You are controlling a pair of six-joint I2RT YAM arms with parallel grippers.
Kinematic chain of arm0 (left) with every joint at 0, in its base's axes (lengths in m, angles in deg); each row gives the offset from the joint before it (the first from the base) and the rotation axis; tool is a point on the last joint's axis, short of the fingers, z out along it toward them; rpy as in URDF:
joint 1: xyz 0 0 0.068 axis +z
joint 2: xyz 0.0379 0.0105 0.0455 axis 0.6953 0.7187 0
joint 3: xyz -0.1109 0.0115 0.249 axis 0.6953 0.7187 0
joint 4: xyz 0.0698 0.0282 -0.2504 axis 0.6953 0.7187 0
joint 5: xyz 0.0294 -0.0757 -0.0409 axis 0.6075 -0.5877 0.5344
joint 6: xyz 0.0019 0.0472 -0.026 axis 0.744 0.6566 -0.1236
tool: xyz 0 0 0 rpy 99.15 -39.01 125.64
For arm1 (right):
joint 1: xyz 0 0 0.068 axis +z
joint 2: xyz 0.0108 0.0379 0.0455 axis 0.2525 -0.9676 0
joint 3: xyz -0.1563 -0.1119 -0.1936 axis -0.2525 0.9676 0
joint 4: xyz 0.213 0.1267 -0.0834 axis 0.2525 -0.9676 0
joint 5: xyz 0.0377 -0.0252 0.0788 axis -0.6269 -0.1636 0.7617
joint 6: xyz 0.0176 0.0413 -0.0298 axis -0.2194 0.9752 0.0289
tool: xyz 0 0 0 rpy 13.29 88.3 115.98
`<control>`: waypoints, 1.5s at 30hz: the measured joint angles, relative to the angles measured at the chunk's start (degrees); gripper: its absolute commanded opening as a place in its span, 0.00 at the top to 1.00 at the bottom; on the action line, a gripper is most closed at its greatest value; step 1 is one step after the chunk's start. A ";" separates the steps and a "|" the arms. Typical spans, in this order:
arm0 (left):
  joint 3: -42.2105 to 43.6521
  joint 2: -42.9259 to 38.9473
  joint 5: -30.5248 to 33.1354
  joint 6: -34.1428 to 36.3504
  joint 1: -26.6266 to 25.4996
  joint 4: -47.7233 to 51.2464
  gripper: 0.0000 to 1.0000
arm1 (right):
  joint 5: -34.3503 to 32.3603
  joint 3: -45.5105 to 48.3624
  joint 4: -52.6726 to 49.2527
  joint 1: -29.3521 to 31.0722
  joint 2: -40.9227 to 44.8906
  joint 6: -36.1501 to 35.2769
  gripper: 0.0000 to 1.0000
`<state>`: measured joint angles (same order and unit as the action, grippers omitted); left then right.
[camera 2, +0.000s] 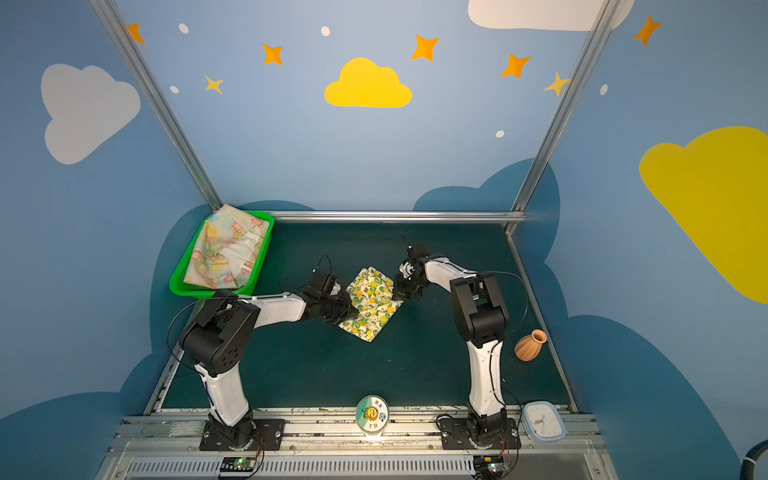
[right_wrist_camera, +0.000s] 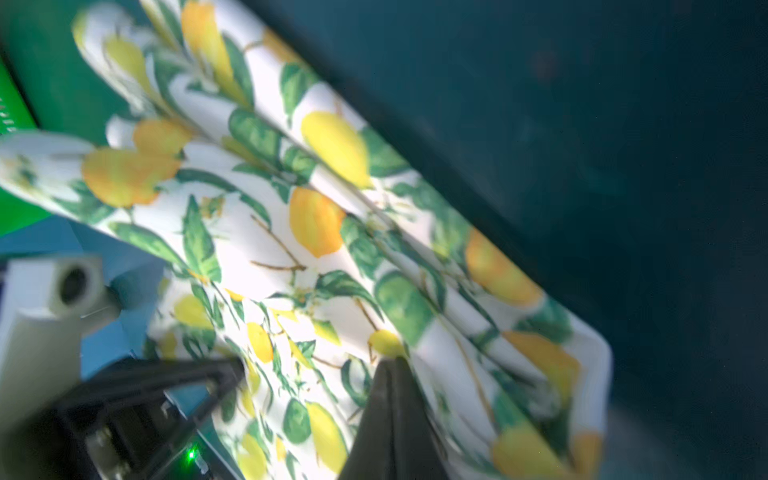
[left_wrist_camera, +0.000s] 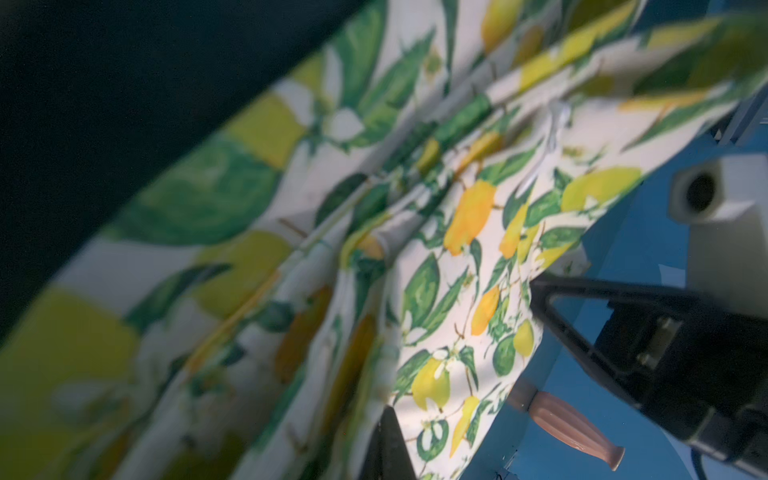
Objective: Fold and stack the skirts
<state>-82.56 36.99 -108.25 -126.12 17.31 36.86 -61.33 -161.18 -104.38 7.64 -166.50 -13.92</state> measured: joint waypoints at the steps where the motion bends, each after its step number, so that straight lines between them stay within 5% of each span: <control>1: -0.15 0.00 0.00 0.42 0.55 0.26 0.93 | 0.00 1.88 0.81 0.33 1.20 0.55 1.00; 13: -4.09 -0.52 4.15 8.83 6.23 5.64 0.91 | -2.12 12.24 2.47 11.34 10.91 5.53 1.00; 25: -1.88 -9.77 4.94 9.57 2.64 5.73 0.91 | 0.28 -2.08 -2.32 8.28 9.29 2.08 1.00; 45: 2.71 -4.07 4.07 8.00 5.11 2.67 0.92 | -1.03 -0.26 -2.36 2.62 0.31 0.04 1.00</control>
<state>-79.85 32.93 -104.18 -118.12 22.43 39.53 -62.36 -161.44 -106.75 10.26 -166.19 -13.87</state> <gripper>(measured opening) 0.071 0.047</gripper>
